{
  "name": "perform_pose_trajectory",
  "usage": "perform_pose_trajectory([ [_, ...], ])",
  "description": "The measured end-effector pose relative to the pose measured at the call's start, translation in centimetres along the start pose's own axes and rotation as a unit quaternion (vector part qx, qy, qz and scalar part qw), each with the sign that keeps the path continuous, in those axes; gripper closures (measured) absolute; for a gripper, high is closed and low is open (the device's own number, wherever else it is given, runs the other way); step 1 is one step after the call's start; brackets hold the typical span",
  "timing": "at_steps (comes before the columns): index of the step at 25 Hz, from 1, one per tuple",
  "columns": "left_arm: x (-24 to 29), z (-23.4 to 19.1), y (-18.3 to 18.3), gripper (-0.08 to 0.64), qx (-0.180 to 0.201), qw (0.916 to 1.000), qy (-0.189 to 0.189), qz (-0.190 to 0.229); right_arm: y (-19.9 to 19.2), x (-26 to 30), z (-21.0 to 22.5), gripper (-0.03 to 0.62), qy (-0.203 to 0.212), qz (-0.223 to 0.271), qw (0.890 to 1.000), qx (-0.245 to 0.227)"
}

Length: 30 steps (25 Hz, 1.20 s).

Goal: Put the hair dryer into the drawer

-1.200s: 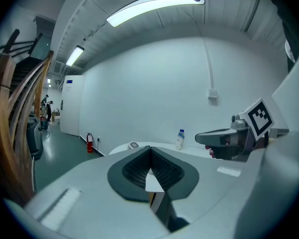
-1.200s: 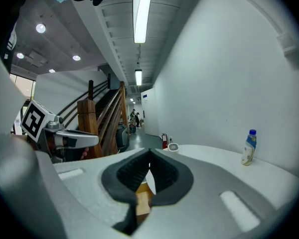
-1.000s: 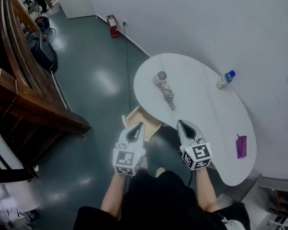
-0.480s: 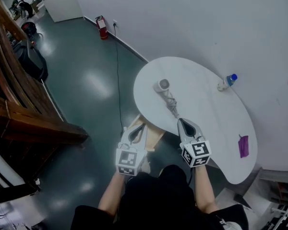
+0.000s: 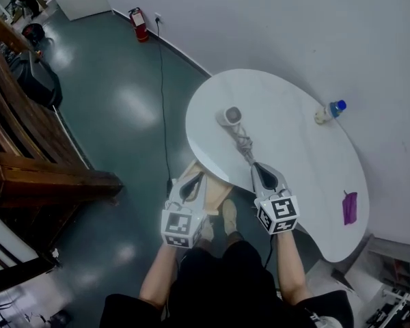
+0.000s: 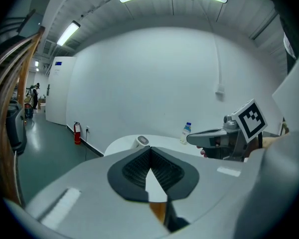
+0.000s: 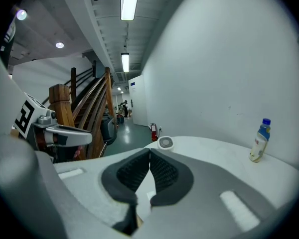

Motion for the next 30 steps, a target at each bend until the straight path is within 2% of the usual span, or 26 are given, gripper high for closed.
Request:
perform_pose_trajectory([
  [10,3.9,-0.9,-3.5,0.552,-0.02,0.9991,0.025,-0.029,-3.9,4.4,3.8,0.588,0.024,-0.035,0.999,0.016],
  [21,6.1,-2.2,-6.4,0.552,-0.044,0.9963,0.052,-0.053,-6.8,9.0,5.8,0.561,0.049,-0.056,0.997,0.003],
  [25,6.0,-2.6,-6.6,0.552,-0.049,0.9953,0.064,-0.054,-7.2,10.7,6.7,0.48,0.057,-0.06,0.997,-0.005],
  [30,5.7,-3.1,-7.2,0.552,-0.053,0.9933,0.082,-0.062,-8.9,13.3,7.7,0.386,0.071,-0.088,0.993,-0.016],
])
Point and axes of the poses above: the fingertips, and each gripper's own axes: x forward along the fingers, z to its right, y out of its top, the point moved 4 cm from there along -x, backward along the fingers, and after that the axes turned 6 degrees about z, right-handed, at the moved point
